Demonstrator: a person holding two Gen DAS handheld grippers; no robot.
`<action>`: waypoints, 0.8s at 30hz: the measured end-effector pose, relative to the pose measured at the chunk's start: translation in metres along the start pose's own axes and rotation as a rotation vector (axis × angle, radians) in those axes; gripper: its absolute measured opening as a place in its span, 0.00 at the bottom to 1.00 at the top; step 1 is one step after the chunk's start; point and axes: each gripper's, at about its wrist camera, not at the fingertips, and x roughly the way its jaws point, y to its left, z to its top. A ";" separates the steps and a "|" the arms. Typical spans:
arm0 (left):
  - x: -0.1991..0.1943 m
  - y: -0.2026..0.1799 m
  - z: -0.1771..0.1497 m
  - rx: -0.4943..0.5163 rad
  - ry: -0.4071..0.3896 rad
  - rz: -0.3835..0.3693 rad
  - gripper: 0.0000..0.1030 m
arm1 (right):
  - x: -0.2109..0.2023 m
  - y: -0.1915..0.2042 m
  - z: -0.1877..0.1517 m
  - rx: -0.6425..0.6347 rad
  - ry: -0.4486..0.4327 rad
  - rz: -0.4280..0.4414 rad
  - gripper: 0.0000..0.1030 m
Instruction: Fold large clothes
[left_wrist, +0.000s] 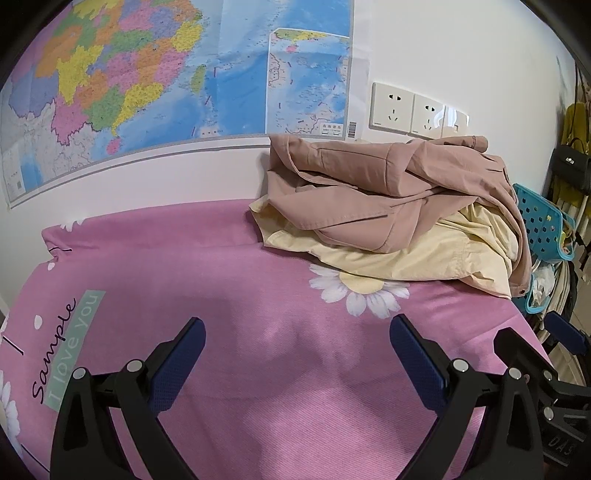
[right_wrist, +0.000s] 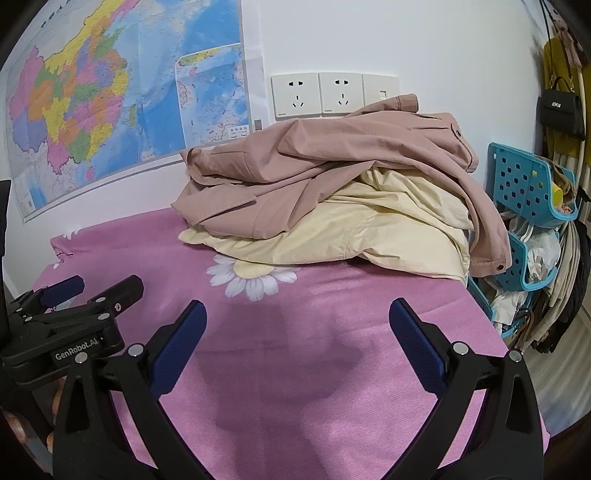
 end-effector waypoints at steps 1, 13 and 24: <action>0.000 0.000 0.000 0.003 -0.002 0.005 0.94 | -0.001 0.000 0.000 -0.002 -0.004 0.001 0.95; -0.001 -0.002 -0.002 0.002 -0.004 -0.008 0.94 | -0.002 0.001 0.001 -0.012 -0.006 0.000 0.95; -0.001 -0.002 -0.001 0.008 -0.002 -0.017 0.94 | -0.002 0.001 0.002 -0.012 -0.010 -0.006 0.95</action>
